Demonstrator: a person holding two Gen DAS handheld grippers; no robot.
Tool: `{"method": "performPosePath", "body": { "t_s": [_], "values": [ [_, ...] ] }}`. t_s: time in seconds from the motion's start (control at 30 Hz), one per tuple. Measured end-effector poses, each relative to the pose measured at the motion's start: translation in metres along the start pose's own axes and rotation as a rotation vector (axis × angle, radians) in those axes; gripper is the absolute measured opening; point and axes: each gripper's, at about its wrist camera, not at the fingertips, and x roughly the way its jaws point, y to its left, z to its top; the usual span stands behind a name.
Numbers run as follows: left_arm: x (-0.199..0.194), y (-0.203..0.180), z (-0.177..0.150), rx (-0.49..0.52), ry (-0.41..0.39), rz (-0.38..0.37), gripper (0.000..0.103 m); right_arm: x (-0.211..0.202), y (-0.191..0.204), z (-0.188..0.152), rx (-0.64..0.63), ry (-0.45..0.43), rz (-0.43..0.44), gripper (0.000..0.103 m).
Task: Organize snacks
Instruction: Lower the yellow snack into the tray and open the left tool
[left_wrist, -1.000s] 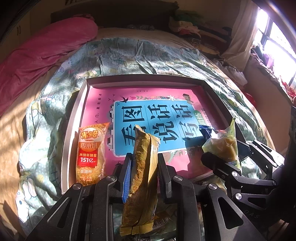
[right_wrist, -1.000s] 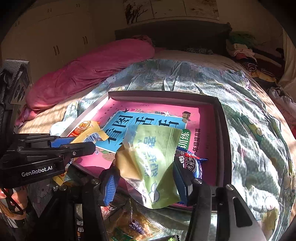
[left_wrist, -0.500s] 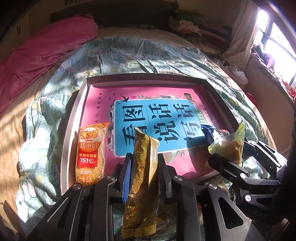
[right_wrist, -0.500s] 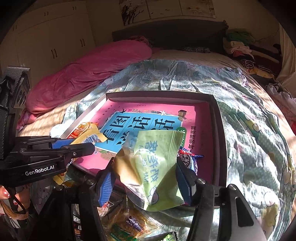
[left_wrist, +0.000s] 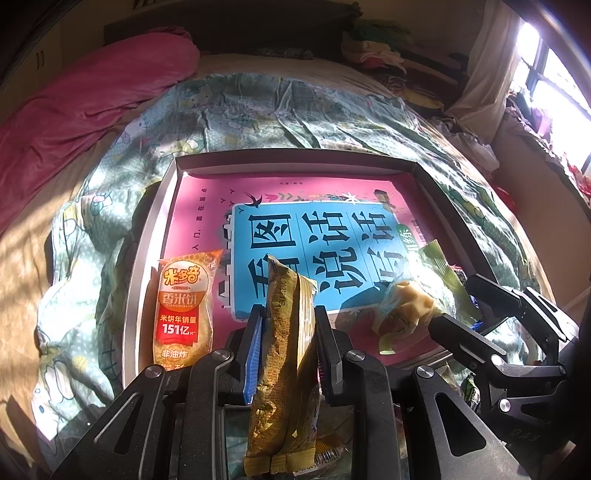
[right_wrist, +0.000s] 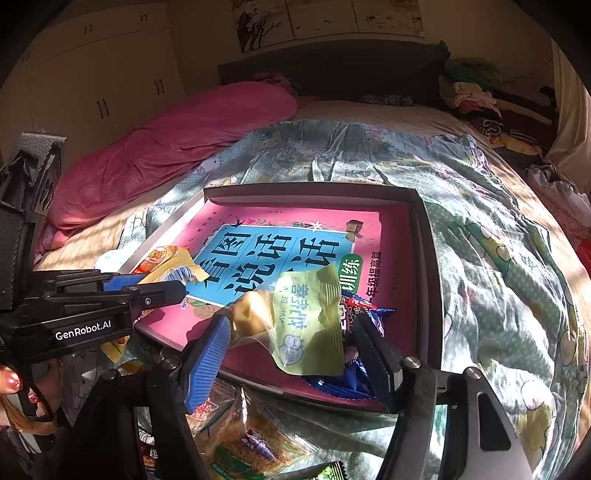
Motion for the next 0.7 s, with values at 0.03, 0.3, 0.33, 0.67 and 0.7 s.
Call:
{"method": "performPosePath", "body": {
  "t_s": [0.03,0.3,0.33,0.67,0.7],
  "values": [
    [0.000,0.000,0.000,0.000,0.001,0.000,0.026,-0.001,0.000,0.000,0.001,-0.001,-0.001,0.068],
    [-0.005,0.002,0.002,-0.002,-0.014,-0.002,0.029,-0.003,-0.004,0.001,0.016,-0.011,-0.010,0.068],
    [-0.006,0.003,0.002,-0.003,-0.016,-0.002,0.030,-0.004,-0.005,0.001,0.018,-0.011,-0.009,0.068],
    [-0.018,0.009,0.001,-0.018,-0.036,-0.003,0.040,-0.006,-0.005,0.002,0.023,-0.024,-0.016,0.068],
    [-0.019,0.010,0.001,-0.018,-0.039,-0.002,0.040,-0.007,-0.006,0.002,0.024,-0.026,-0.017,0.068]
  ]
}}
